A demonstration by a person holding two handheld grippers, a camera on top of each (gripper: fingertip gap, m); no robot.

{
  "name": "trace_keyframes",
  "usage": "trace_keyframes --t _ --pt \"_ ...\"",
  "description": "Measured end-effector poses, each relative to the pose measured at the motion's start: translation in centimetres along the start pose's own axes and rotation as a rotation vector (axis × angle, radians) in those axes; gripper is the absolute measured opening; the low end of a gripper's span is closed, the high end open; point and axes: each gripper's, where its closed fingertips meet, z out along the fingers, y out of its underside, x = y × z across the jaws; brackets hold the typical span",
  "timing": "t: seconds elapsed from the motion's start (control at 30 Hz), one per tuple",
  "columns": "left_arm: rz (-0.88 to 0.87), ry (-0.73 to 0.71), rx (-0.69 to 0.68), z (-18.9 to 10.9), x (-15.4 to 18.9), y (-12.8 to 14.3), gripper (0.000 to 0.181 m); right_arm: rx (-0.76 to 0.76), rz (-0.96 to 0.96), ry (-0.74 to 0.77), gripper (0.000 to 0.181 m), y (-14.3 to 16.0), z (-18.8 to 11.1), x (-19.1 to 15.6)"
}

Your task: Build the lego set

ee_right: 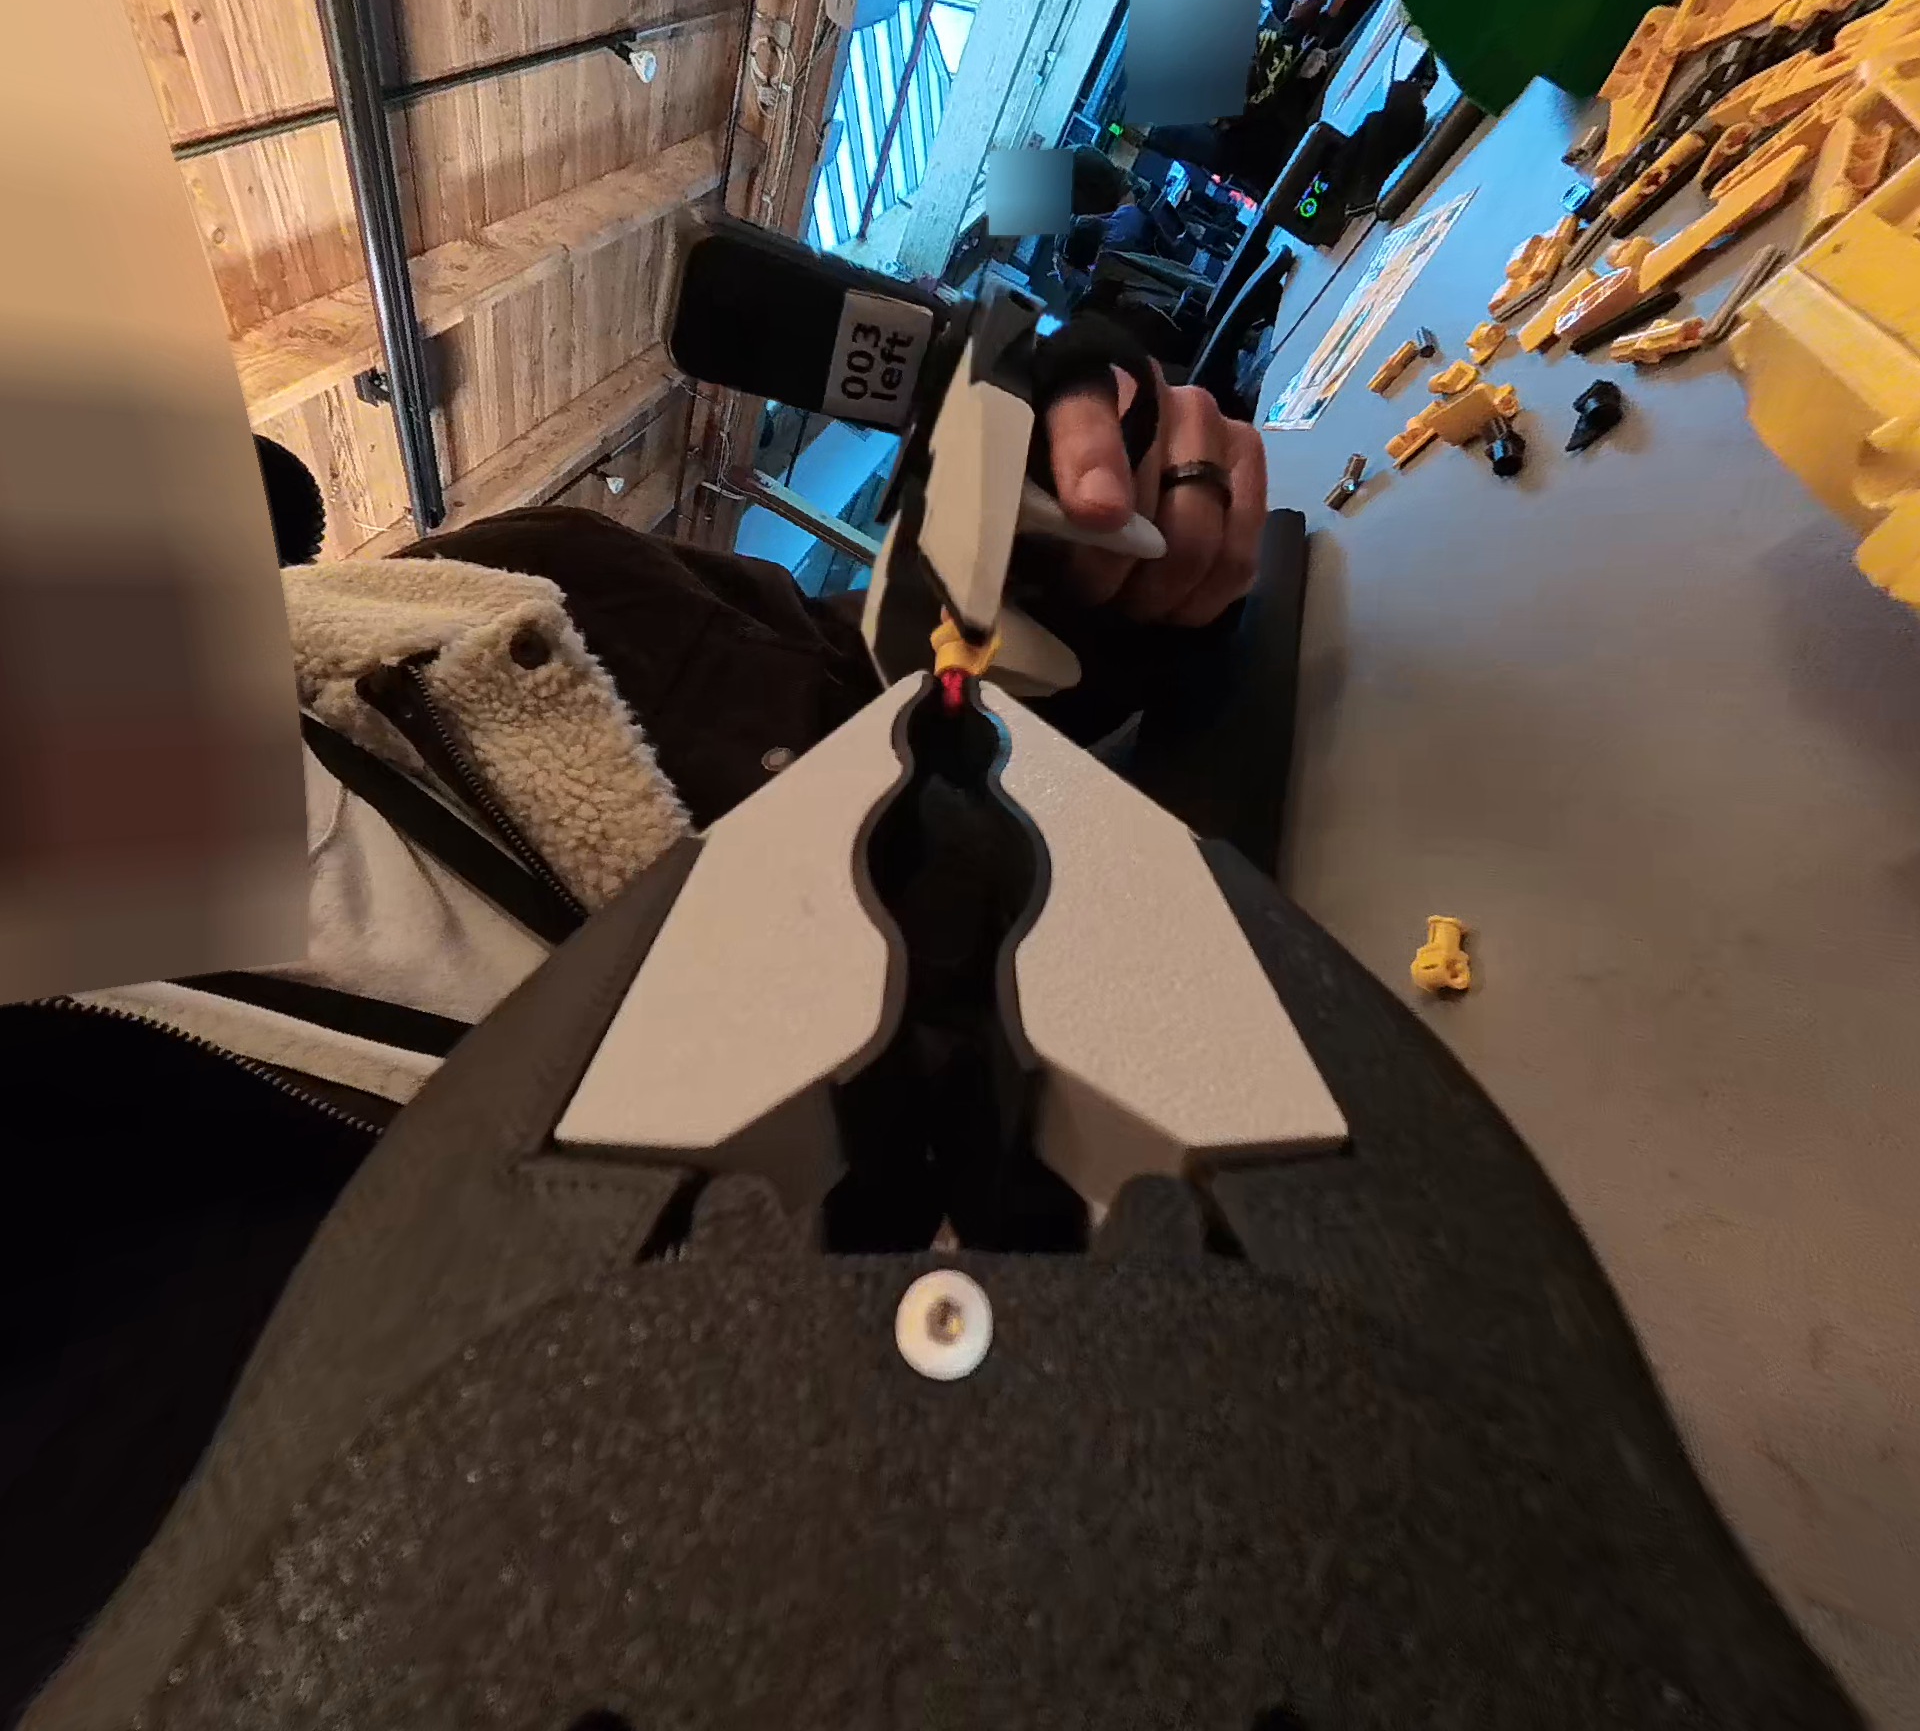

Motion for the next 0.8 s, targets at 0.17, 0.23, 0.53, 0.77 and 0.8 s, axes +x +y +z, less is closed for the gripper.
trace_keyframes --t 0.17,0.23,0.53,0.77,0.8 --pt "0.017 -0.012 -0.005 0.1 -0.1 0.0 0.009 0.001 -0.004 -0.01 0.003 0.0 0.0 -0.2" --pt "0.02 -0.014 -0.013 0.1 -0.2 0.1 0.009 -0.002 -0.01 0.0 0.003 0.0 0.0 0.0" --pt "-0.062 -0.121 0.053 -0.7 -2.5 0.8 0.009 0.022 -0.191 0.21 0.003 -1.0 -0.9 1.8" --pt "-0.184 -0.297 0.155 -4.0 -6.9 1.1 0.008 0.001 -0.388 0.427 0.008 -1.4 -2.1 3.9" --pt "-0.208 -0.3 0.145 -4.1 -7.2 1.5 0.008 -0.022 -0.43 0.462 0.012 -1.3 -2.1 4.2"
